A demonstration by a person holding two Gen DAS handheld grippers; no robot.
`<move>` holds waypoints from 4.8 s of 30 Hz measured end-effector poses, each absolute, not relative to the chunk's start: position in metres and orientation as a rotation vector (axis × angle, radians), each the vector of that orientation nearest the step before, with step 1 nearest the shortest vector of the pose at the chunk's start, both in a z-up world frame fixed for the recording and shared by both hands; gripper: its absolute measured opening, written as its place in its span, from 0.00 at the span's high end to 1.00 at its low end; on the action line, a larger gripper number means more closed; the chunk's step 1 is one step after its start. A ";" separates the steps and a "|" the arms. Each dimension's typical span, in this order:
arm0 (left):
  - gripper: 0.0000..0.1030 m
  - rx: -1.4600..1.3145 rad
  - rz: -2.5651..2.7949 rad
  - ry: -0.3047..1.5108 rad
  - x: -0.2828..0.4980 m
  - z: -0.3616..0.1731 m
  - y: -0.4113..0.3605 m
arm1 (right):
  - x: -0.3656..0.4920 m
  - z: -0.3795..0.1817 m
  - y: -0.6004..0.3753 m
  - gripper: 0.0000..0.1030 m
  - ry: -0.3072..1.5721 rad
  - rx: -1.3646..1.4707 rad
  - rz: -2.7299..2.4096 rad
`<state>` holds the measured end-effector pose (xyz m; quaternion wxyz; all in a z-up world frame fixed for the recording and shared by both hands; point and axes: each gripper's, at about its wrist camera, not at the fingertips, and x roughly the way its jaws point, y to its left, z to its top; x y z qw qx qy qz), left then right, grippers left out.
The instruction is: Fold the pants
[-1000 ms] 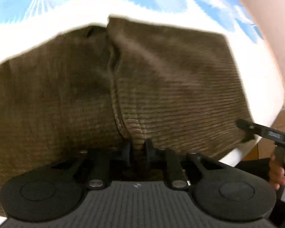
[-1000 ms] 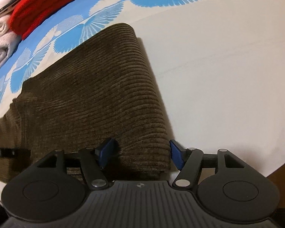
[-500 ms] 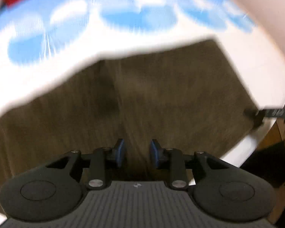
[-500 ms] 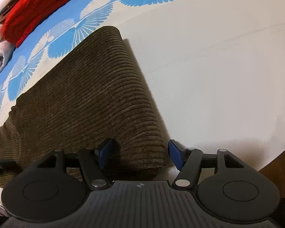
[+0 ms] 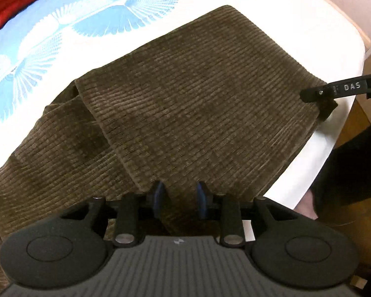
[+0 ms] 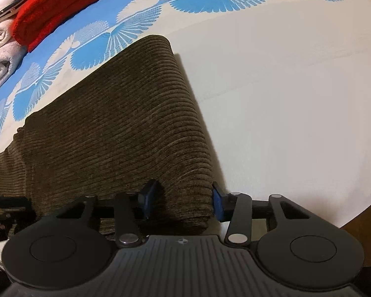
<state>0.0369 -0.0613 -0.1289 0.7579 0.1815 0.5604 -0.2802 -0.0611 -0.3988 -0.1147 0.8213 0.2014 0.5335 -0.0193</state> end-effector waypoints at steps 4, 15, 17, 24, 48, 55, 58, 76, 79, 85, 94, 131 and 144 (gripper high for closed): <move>0.67 0.451 -0.604 1.228 0.032 -0.134 -0.065 | -0.060 -0.119 -0.402 0.49 1.149 0.437 -0.033; 0.65 0.437 -0.600 1.231 0.033 -0.136 -0.064 | -0.059 -0.120 -0.400 0.44 1.150 0.414 -0.045; 0.62 0.425 -0.594 1.226 0.033 -0.132 -0.063 | -0.059 -0.118 -0.397 0.48 1.144 0.397 -0.034; 0.53 0.214 -0.598 1.093 0.049 -0.091 -0.058 | -0.066 -0.091 -0.378 0.75 1.014 0.249 0.027; 0.81 0.004 -0.508 1.125 0.109 -0.079 -0.054 | -0.125 -0.022 -0.226 0.75 0.555 -0.299 0.688; 0.81 0.077 -0.436 1.022 0.098 -0.043 0.024 | -0.088 0.007 -0.266 0.37 0.653 0.181 0.908; 0.81 0.053 -0.365 1.018 0.098 -0.037 0.076 | -0.074 0.010 -0.273 0.37 0.651 0.295 0.866; 0.27 -0.321 0.109 1.050 0.083 -0.063 0.337 | -0.006 -0.079 -0.152 0.34 1.037 0.297 0.563; 0.19 -0.446 0.068 1.103 0.090 -0.084 0.340 | 0.004 -0.094 -0.146 0.34 1.098 0.333 0.520; 0.13 -0.576 -0.009 1.197 0.103 -0.121 0.341 | 0.020 -0.121 -0.140 0.32 1.171 0.381 0.500; 0.50 -0.470 0.016 1.218 0.121 -0.121 0.302 | 0.028 -0.120 -0.120 0.71 1.099 0.371 0.518; 0.75 0.267 -0.490 1.171 0.146 -0.098 -0.042 | 0.072 -0.093 -0.342 0.56 1.212 -0.161 0.427; 0.73 0.066 -0.336 0.971 0.180 -0.076 -0.030 | 0.173 -0.058 -0.362 0.55 0.814 0.137 0.139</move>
